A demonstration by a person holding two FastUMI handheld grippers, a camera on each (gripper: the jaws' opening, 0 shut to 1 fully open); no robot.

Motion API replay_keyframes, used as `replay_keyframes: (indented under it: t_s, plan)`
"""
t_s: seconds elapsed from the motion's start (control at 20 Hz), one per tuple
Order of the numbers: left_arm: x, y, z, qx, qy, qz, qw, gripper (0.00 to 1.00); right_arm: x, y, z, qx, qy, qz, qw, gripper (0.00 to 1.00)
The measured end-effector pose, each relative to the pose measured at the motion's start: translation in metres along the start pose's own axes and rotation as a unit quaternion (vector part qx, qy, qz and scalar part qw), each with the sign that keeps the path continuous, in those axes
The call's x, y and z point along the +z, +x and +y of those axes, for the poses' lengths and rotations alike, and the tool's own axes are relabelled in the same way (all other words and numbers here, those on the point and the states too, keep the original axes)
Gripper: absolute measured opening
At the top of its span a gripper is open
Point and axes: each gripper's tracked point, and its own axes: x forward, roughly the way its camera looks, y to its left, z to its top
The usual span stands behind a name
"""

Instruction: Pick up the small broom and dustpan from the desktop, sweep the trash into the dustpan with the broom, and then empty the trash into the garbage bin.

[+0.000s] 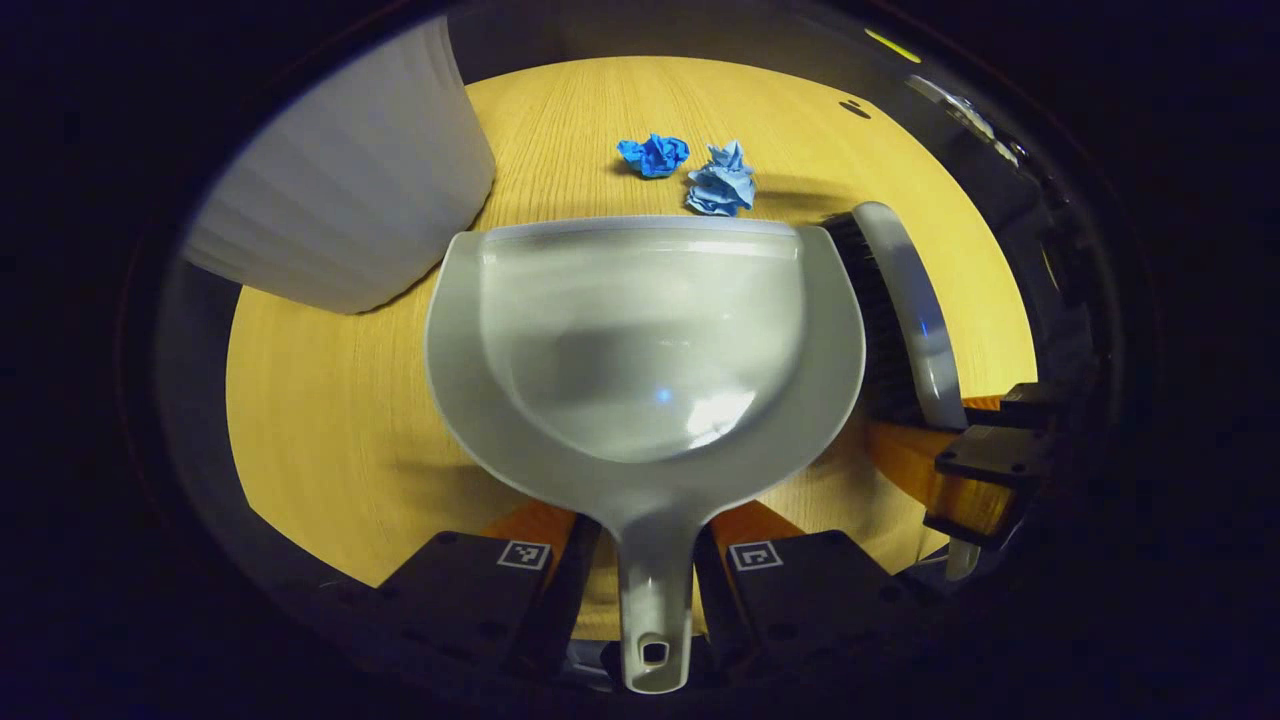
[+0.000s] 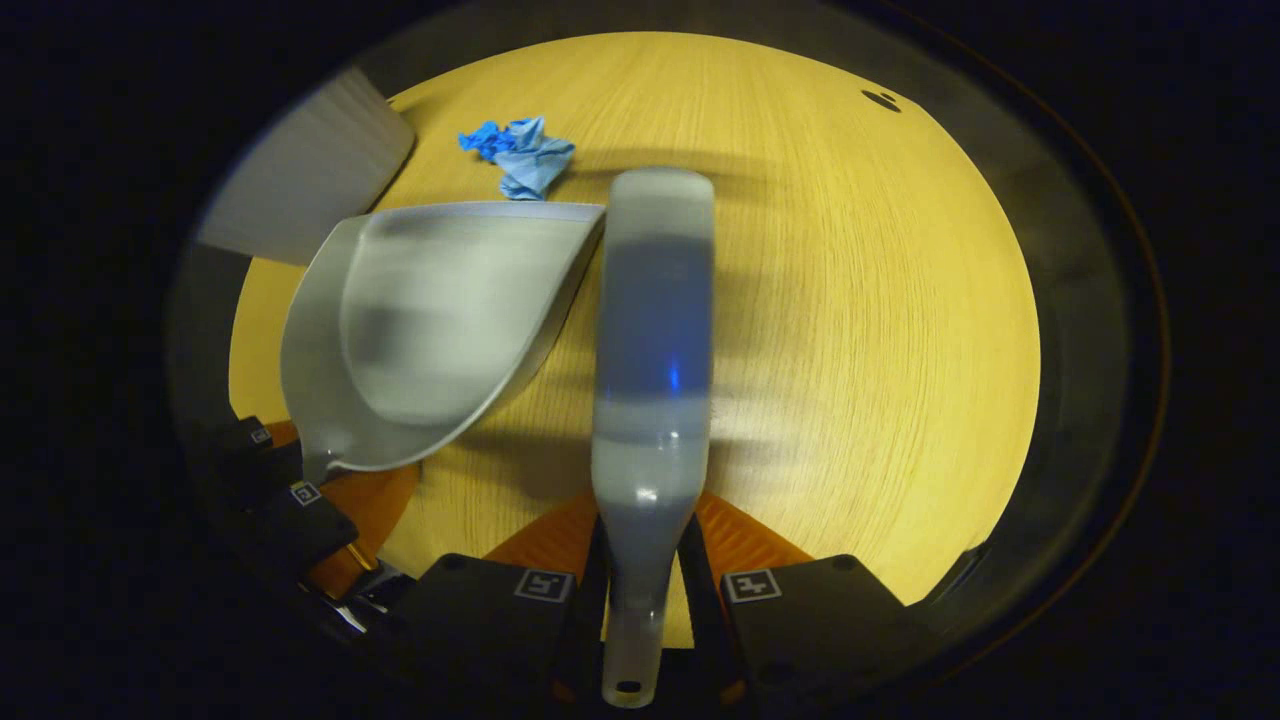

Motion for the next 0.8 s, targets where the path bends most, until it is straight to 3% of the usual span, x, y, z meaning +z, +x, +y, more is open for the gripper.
replay_keyframes:
  t_s: [0.1, 0.25, 0.3, 0.35, 0.4, 0.7, 0.75, 0.8]
  plan:
    - [-0.001, 0.004, 0.0, 0.001, 0.008, -0.011, 1.0, 0.31, 0.0, -0.001, 0.001, 0.004, -0.026, -0.017, 0.999, 0.41]
    - [-0.002, 0.005, 0.001, 0.0, 0.001, -0.018, 1.0, 0.31, -0.005, -0.003, -0.004, -0.003, -0.001, -0.005, 1.0, 0.43]
    - [-0.002, 0.006, 0.001, 0.0, 0.003, -0.023, 1.0, 0.31, -0.003, -0.002, -0.005, -0.004, 0.015, -0.001, 1.0, 0.31]
    - [-0.003, 0.005, 0.001, 0.0, 0.002, -0.027, 1.0, 0.31, -0.003, -0.002, -0.005, -0.002, 0.022, 0.003, 1.0, 0.32]
    - [-0.004, 0.005, 0.001, 0.0, -0.005, -0.033, 0.999, 0.31, -0.003, -0.002, -0.004, -0.001, 0.02, 0.005, 1.0, 0.28]
    - [-0.006, 0.003, 0.002, -0.002, 0.012, -0.012, 1.0, 0.31, -0.002, -0.002, -0.004, -0.003, -0.004, -0.02, 1.0, 0.28]
    - [-0.005, 0.003, 0.002, -0.003, 0.012, -0.004, 1.0, 0.29, -0.003, -0.004, -0.008, -0.01, -0.017, -0.024, 1.0, 0.31]
    - [-0.005, 0.003, 0.003, -0.006, 0.018, 0.005, 1.0, 0.29, -0.007, -0.006, -0.014, -0.019, -0.031, -0.026, 0.999, 0.23]
